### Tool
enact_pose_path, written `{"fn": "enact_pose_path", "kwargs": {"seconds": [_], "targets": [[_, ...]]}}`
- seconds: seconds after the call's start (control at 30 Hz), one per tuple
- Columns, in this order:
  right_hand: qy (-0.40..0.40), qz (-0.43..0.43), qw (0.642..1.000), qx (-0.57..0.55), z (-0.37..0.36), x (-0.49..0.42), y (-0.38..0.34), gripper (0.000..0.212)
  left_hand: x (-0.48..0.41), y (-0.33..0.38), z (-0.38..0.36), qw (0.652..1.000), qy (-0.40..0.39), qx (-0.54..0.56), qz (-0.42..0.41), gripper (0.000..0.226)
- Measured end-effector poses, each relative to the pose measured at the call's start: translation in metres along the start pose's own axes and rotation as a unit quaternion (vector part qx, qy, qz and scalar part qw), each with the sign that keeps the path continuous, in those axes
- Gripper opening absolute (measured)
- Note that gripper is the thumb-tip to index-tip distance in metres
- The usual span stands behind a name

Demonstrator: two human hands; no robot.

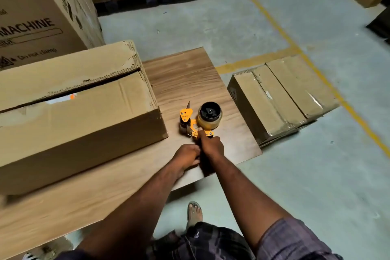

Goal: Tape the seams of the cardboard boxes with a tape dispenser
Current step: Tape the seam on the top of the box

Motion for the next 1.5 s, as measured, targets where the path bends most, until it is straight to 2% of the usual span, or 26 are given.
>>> {"fn": "enact_pose_path", "kwargs": {"seconds": [0.13, 0.3, 0.37, 0.47, 0.6, 0.67, 0.77, 0.87, 0.97, 1.07, 1.17, 1.27, 1.37, 1.5], "targets": [[-0.018, -0.025, 0.999, -0.019, 0.010, -0.014, 0.010, 0.075, -0.003, -0.003, -0.004, 0.995, 0.003, 0.079, 0.056, 0.018], [-0.166, -0.019, 0.982, -0.089, -0.010, -0.019, 0.010, 0.083, -0.007, 0.004, 0.012, 0.969, 0.070, 0.217, 0.095, 0.022], [-0.187, -0.018, 0.975, -0.116, -0.015, -0.021, 0.011, 0.075, -0.008, 0.012, 0.017, 0.951, 0.089, 0.282, 0.093, 0.021], [-0.212, -0.024, 0.965, -0.153, -0.013, -0.004, 0.005, 0.052, -0.005, 0.026, 0.018, 0.931, 0.100, 0.339, 0.091, 0.024], [-0.219, -0.026, 0.954, -0.204, -0.008, 0.011, -0.003, 0.053, -0.001, 0.043, 0.012, 0.907, 0.088, 0.402, 0.089, 0.026], [-0.215, -0.013, 0.952, -0.217, -0.001, 0.014, -0.009, 0.052, 0.001, 0.057, 0.007, 0.891, 0.073, 0.439, 0.089, 0.036], [-0.168, 0.037, 0.961, -0.216, 0.022, 0.012, -0.023, 0.047, 0.009, 0.082, 0.001, 0.881, 0.045, 0.464, 0.077, 0.046], [-0.114, 0.098, 0.963, -0.222, 0.051, 0.016, -0.042, 0.029, 0.022, 0.104, -0.006, 0.872, 0.013, 0.487, 0.049, 0.044], [-0.084, 0.133, 0.963, -0.221, 0.072, 0.026, -0.057, 0.029, 0.037, 0.124, -0.005, 0.866, -0.012, 0.500, 0.005, 0.032], [-0.085, 0.184, 0.952, -0.230, 0.084, 0.040, -0.071, 0.024, 0.056, 0.139, 0.005, 0.874, -0.016, 0.485, -0.033, 0.022], [-0.084, 0.227, 0.945, -0.220, 0.092, 0.058, -0.083, 0.024, 0.077, 0.146, 0.017, 0.879, -0.032, 0.473, -0.055, 0.024], [-0.074, 0.259, 0.940, -0.209, 0.096, 0.076, -0.092, 0.025, 0.096, 0.149, 0.030, 0.867, -0.052, 0.491, -0.062, 0.034], [-0.062, 0.297, 0.932, -0.201, 0.095, 0.093, -0.102, 0.031, 0.112, 0.152, 0.043, 0.877, -0.036, 0.474, -0.072, 0.049], [-0.041, 0.333, 0.924, -0.180, 0.088, 0.115, -0.121, 0.042, 0.134, 0.156, 0.066, 0.900, 0.028, 0.421, -0.108, 0.028]]}}
Point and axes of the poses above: each hand's wrist, its own x-axis away from the middle knuckle, its own z-axis out of the back of the hand, y = z × x, the point moved 5 cm from there along -x, towards the middle knuckle, and after that the axes turned 14 degrees about x, right-handed, at the moved point
